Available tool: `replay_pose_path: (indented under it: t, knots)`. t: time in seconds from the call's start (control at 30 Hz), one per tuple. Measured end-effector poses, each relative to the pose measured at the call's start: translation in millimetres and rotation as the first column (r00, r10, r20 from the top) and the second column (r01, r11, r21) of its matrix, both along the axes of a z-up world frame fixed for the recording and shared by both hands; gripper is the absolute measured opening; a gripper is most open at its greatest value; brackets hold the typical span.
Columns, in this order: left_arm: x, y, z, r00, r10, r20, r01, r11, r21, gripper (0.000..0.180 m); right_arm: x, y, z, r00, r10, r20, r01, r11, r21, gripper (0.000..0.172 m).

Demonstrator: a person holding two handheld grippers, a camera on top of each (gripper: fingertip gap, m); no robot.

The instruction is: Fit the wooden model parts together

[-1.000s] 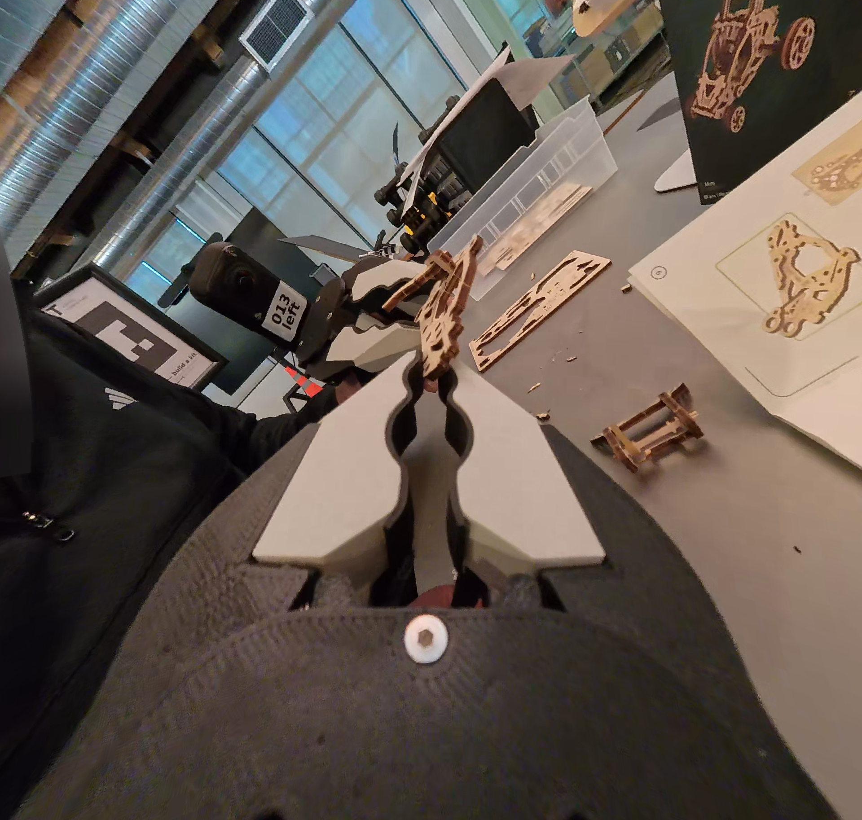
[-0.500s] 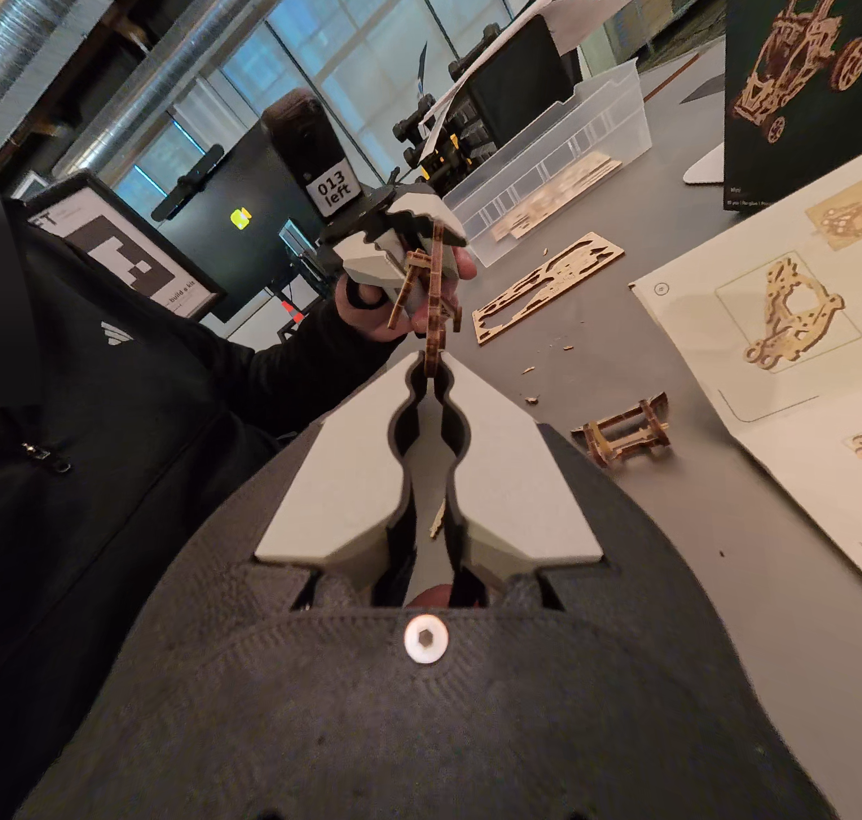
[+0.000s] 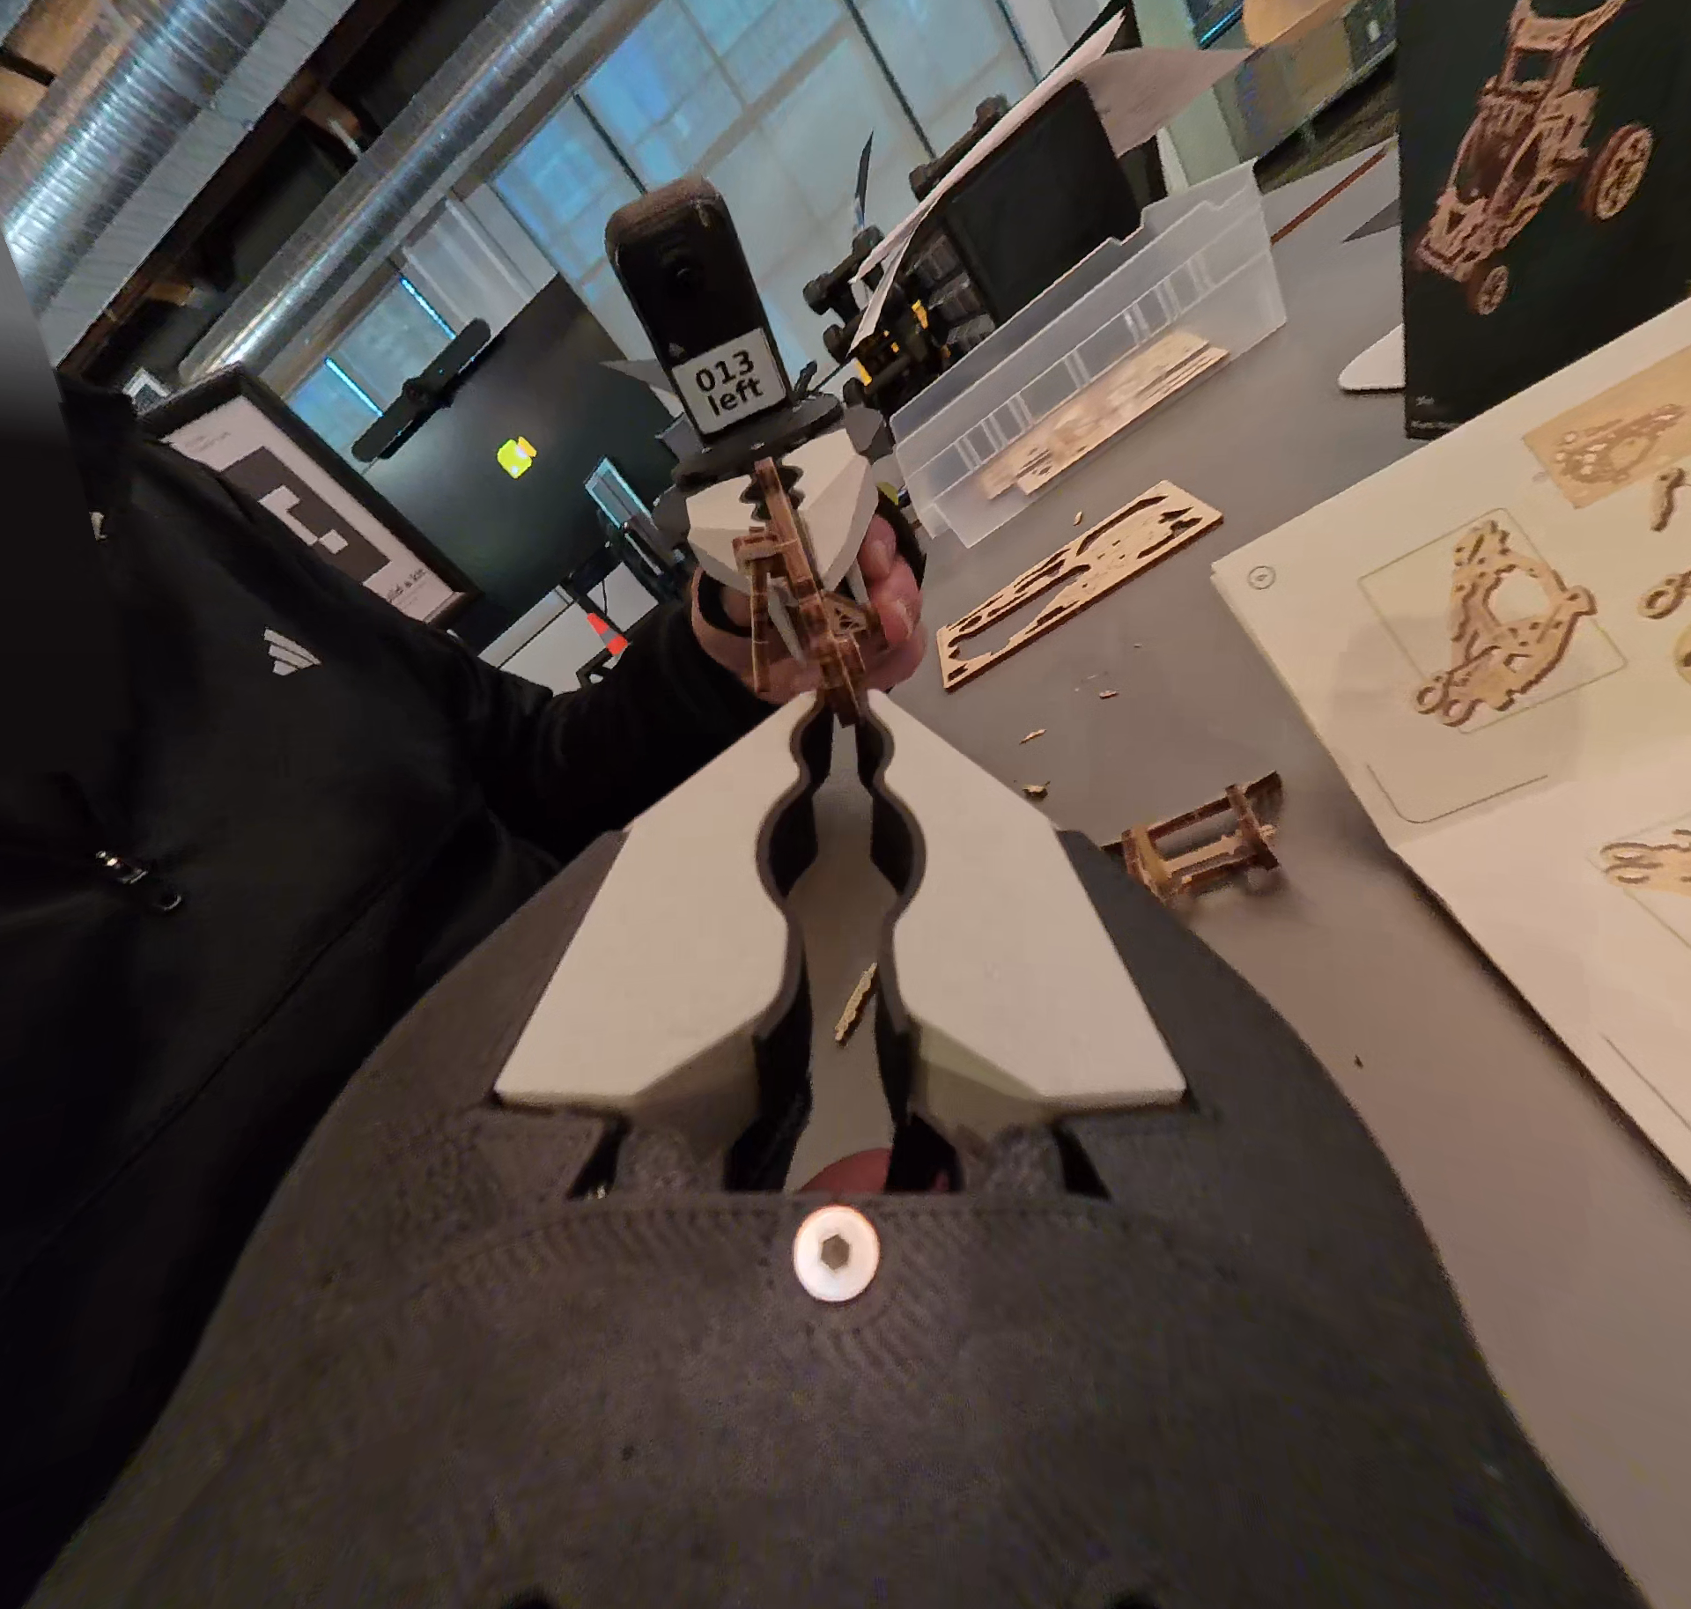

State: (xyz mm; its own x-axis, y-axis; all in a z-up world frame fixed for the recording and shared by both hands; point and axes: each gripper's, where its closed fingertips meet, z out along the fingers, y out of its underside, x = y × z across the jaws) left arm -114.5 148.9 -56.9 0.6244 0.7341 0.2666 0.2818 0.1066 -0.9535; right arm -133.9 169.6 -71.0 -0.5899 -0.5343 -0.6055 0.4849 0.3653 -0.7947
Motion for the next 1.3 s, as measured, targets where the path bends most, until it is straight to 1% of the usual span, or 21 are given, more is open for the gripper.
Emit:
replay_pose_path:
  t: [0.1, 0.17, 0.33, 0.4, 0.47, 0.53, 0.63, 0.7, 0.77, 0.9, 1.07, 1.17, 1.3]
  knots:
    - [-4, -5, 3, 0.999, 0.04, -0.023, -0.039, 0.999, 0.029, 0.001, -8, -2, -3, 0.998, -0.055, -0.005, 0.055, 0.998, 0.019, 0.02]
    - [-9, -11, 4, 0.996, 0.082, -0.029, -0.081, 0.996, 0.039, 0.001, -18, -3, -9, 0.994, -0.112, -0.013, 0.113, 0.993, 0.041, 0.026]
    - [-25, -19, -7, 0.979, 0.202, -0.029, -0.204, 0.977, -0.068, 0.001, -34, 6, -18, 0.965, -0.242, -0.099, 0.25, 0.965, 0.077, 0.028]
    - [-32, -17, -10, 0.972, 0.233, -0.042, -0.236, 0.967, -0.096, 0.001, -39, 10, -17, 0.942, -0.3, -0.147, 0.313, 0.947, 0.075, 0.026]
    - [-40, -13, -16, 0.969, 0.242, -0.045, -0.246, 0.96, -0.135, 0.001, -36, 11, -13, 0.921, -0.329, -0.208, 0.349, 0.935, 0.064, 0.026]
    - [-46, -9, -18, 0.966, 0.251, -0.058, -0.257, 0.955, -0.146, 0.001, -32, 9, -9, 0.898, -0.357, -0.258, 0.382, 0.923, 0.053, 0.026]
    - [-54, -6, -21, 0.959, 0.273, -0.078, -0.283, 0.944, -0.172, 0.001, -28, 2, -2, 0.852, -0.406, -0.332, 0.438, 0.899, 0.023, 0.029]
    - [-57, -3, -19, 0.956, 0.278, -0.097, -0.292, 0.94, -0.179, 0.001, -31, -2, -2, 0.8, -0.44, -0.409, 0.485, 0.874, 0.009, 0.03]
    - [-61, 0, -20, 0.953, 0.281, -0.114, -0.299, 0.931, -0.208, 0.001, -36, -6, -1, 0.762, -0.475, -0.44, 0.527, 0.85, -0.004, 0.029]
    - [-68, 7, -18, 0.939, 0.284, -0.195, -0.335, 0.887, -0.319, 0.001, -40, -13, 2, 0.778, -0.515, -0.36, 0.558, 0.829, 0.021, 0.027]
    - [-76, 12, -20, 0.92, 0.279, -0.274, -0.376, 0.826, -0.42, 0.001, -48, -10, 4, 0.809, -0.551, -0.205, 0.573, 0.817, 0.064, 0.018]
    - [-79, 16, -22, 0.915, 0.274, -0.298, -0.385, 0.815, -0.433, 0.001, -53, -7, 0, 0.805, -0.568, -0.168, 0.586, 0.806, 0.085, 0.012]
    - [-84, 19, -26, 0.918, 0.272, -0.289, -0.375, 0.832, -0.408, 0.001, -60, -4, -5, 0.794, -0.585, -0.164, 0.604, 0.791, 0.102, 0.01]
